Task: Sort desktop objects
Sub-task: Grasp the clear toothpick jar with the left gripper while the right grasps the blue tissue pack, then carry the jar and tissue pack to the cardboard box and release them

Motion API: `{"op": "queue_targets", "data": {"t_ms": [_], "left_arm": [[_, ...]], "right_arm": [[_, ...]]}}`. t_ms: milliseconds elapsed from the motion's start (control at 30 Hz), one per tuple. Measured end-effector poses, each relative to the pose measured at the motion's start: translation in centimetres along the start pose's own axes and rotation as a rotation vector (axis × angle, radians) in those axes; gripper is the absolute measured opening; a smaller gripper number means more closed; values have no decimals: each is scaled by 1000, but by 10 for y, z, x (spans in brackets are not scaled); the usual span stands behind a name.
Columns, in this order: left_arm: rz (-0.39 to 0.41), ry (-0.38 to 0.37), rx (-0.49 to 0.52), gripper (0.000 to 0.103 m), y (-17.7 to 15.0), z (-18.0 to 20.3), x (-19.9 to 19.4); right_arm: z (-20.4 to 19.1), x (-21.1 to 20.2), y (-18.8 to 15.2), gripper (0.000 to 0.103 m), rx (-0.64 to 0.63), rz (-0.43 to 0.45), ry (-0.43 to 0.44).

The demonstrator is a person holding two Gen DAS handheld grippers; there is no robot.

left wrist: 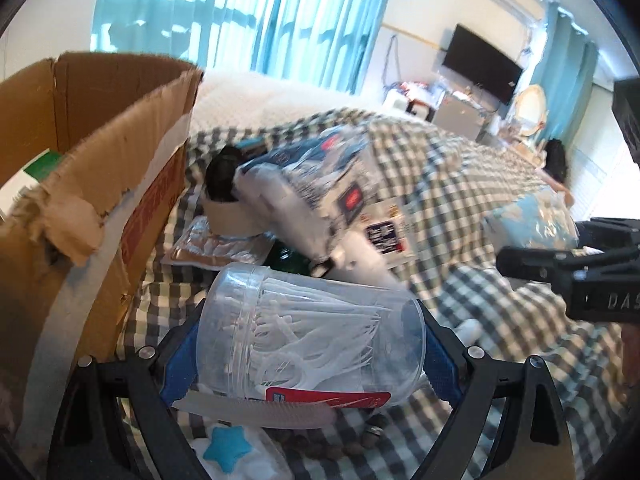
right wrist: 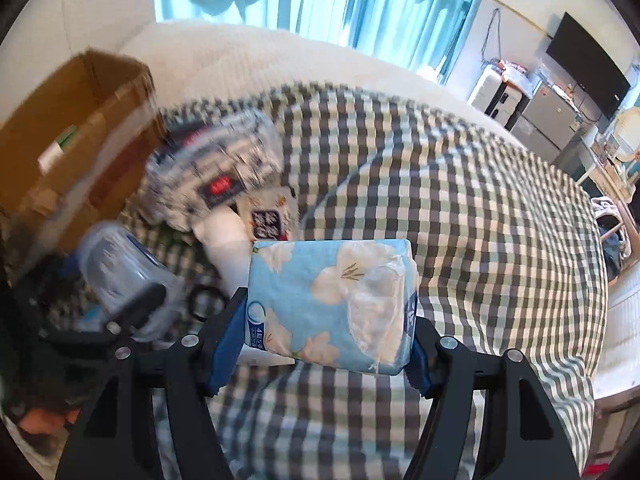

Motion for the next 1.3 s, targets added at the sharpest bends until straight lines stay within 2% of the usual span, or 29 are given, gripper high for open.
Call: {"op": "queue_targets", "data": {"t_ms": [133,233,433,567,700,833,1000,1067,1167,1300], "left_arm": [[70,-57,20,94,6,12,-26],[122,-67,29,94,13,19,-41],[180,-117,-44,94,30,17,-71],[240,-132,-29,94,46,32,-95],[305,-131,-45,94,73,22,-124],[374,-67,-62,94,104,-8,-141],[400,58,-60,94,139,-61,-147],[410,136,-41,94,150,-84,-146],[417,215,-35,94,155,-115,-146],[416,242,-72,94,144,-148,-138]], "right_arm": [[-7,-18,3,67,30,52,15],[-6,-33,7,67,67,87,37],[-6,-81,17,67,85,199,43],[-16,-100,25,67,90,252,95],[-36,-106,34,67,81,265,165],[-61,-107,46,67,53,274,215],[-105,-105,71,67,-2,280,290],[-123,-100,79,67,-19,280,313],[-152,-85,87,67,-45,267,343],[-186,-55,94,67,-52,223,392]]}}
Point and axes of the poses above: each gripper's, at about its wrist camera, not at the fingertips, and x roughly the way its jaws point, z to its right, y to its top, the point moved 2 cm from there along x, roughly the way its jaws point, and after that the axes turned 14 degrees about z, right-handed, at the moved point
